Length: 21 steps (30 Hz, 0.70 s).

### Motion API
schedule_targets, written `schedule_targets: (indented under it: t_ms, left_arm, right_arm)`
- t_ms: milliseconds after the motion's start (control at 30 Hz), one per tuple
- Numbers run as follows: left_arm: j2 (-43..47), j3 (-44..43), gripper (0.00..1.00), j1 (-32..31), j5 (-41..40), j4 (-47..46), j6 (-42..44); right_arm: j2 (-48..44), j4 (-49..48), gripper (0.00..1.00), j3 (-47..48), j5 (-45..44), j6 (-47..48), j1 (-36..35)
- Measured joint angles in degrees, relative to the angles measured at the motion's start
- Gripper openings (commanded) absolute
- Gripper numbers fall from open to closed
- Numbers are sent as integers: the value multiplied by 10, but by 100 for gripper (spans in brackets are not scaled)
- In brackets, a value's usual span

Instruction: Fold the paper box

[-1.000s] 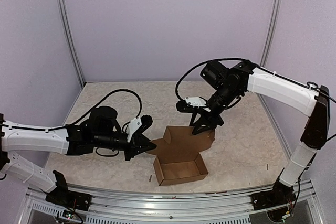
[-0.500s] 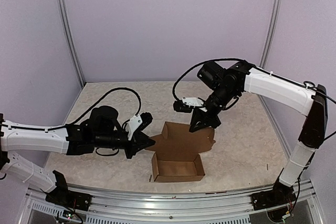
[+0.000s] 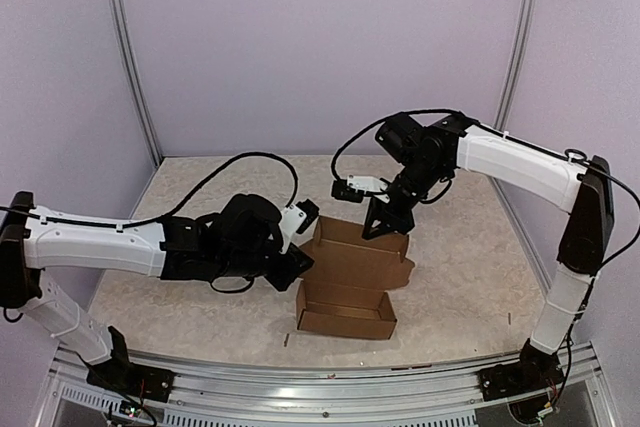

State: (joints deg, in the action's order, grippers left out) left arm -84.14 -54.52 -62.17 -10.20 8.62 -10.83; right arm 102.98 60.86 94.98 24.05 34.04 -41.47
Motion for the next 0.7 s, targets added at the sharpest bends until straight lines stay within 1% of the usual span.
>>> schedule_targets:
  t_ms: [100, 167, 233, 333, 400, 433, 533, 600, 700]
  left_arm:
    - [4, -23, 51, -12, -23, 37, -13]
    - [27, -26, 58, -16, -40, 58, -11]
    - [71, -18, 60, -16, -53, 71, -4]
    - [164, 15, 60, -7, -55, 61, 12]
    - [229, 54, 58, 27, -31, 32, 20]
    - [254, 81, 57, 62, -9, 5, 22]
    - [278, 151, 56, 155, 64, -62, 27]
    - [255, 169, 57, 169, 108, -78, 37]
    - [193, 165, 56, 154, 170, -97, 62]
  right_arm:
    - [-3, -4, 0, -3, 13, 31, 0]
    - [-13, -10, 0, -17, 24, 56, 0]
    - [-26, -9, 0, -31, 36, 83, 0]
    - [-49, 0, 0, -45, 55, 121, 0]
    - [-60, 7, 0, -45, 67, 143, -2]
    - [-66, 9, 0, -45, 73, 153, -3]
    - [-78, 14, 0, -45, 86, 169, -9]
    - [-81, 16, 0, -43, 90, 172, -13]
    - [-79, 21, 0, -33, 96, 171, -15]
